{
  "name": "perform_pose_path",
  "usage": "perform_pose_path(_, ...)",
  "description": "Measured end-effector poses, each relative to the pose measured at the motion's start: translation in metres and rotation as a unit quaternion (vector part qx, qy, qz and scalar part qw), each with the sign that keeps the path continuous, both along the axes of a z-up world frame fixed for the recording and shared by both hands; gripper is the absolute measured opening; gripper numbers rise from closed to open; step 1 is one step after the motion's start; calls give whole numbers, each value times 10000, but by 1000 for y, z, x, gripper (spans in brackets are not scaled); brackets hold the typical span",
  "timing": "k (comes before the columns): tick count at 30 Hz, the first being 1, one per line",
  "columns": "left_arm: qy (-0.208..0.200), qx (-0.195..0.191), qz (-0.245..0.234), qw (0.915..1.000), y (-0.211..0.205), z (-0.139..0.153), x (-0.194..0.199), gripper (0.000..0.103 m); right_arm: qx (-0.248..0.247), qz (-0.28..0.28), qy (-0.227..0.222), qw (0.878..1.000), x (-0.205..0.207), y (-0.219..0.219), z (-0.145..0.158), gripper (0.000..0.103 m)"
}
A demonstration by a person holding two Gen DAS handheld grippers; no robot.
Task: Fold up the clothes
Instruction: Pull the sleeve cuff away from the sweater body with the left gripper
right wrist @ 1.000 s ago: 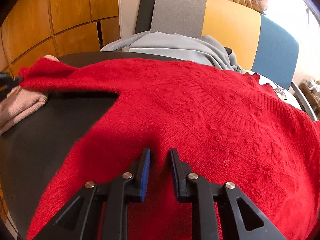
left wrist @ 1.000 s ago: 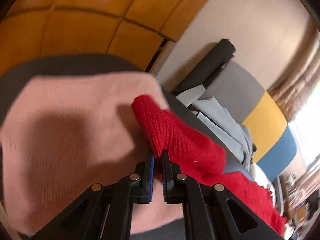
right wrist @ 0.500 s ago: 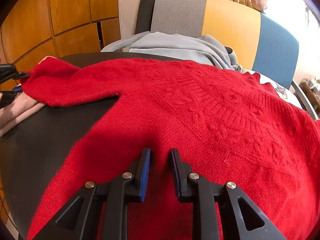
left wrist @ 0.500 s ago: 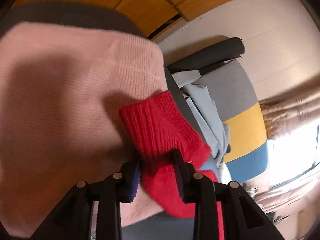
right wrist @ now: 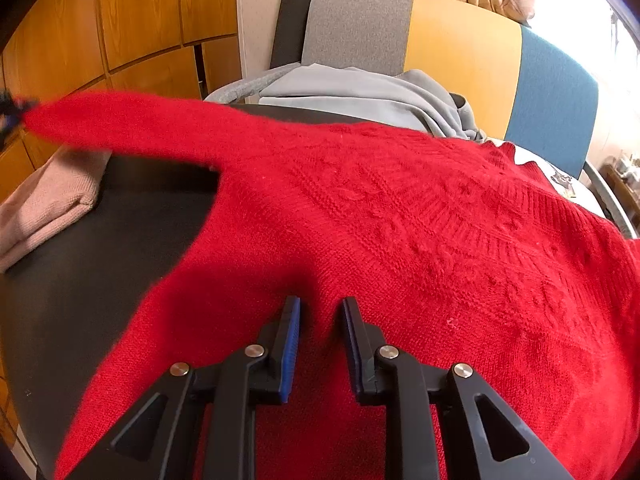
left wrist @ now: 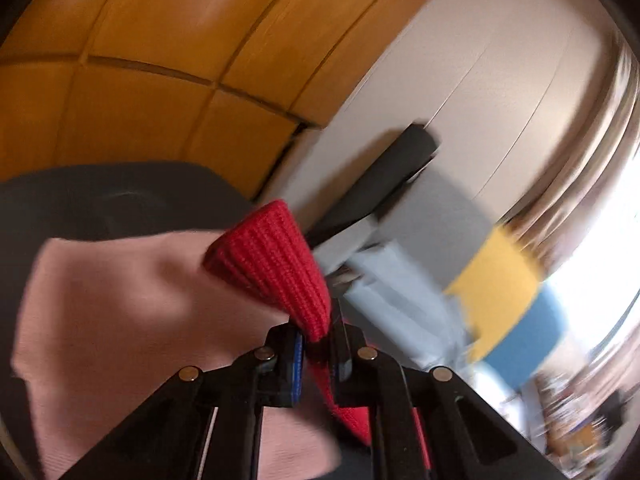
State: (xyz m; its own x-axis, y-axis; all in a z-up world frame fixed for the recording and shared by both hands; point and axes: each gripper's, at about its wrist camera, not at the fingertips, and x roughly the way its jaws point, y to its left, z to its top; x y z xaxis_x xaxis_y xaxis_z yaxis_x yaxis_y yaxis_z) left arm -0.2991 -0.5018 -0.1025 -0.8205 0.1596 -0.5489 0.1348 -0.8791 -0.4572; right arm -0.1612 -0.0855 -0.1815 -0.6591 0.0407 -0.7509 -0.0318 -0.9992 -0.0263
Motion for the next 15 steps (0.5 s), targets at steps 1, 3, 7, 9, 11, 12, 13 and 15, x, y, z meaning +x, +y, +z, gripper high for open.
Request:
perform_pose_path(1, -322, -189, -8, 9993, 1, -16, -1, 9, -9, 2, 0, 10000, 0, 1, 0, 22)
perform_pose_path(3, -845, -225, -39, 9962, 0, -46, 0, 12, -35, 6, 2, 10000, 1, 2, 0, 22)
perform_pose_path(7, -816, 368, 190, 9958, -10, -56, 28, 21, -58, 11, 9, 10000, 1, 3, 0, 22)
perform_pose_path(9, -712, 558, 383, 9952, -8, -48, 48, 21, -64, 9, 17, 10000, 1, 3, 0, 22)
perform_pose_path(11, -534, 737, 201, 9956, 14, -40, 69, 21, -53, -21, 18, 10000, 1, 3, 0, 24)
perform_pose_path(12, -464, 808, -68, 9956, 32, -36, 78, 21, -43, -43, 16, 10000, 1, 4, 0, 27)
perform_pose_path(13, -484, 787, -453, 9947, 55, -34, 83, 21, -33, -64, 14, 10000, 0, 4, 0, 30)
perform_pose_path(15, -586, 641, -1387, 9865, 119, -31, 92, 21, -132, -72, -13, 9999, -1, 6, 1, 39)
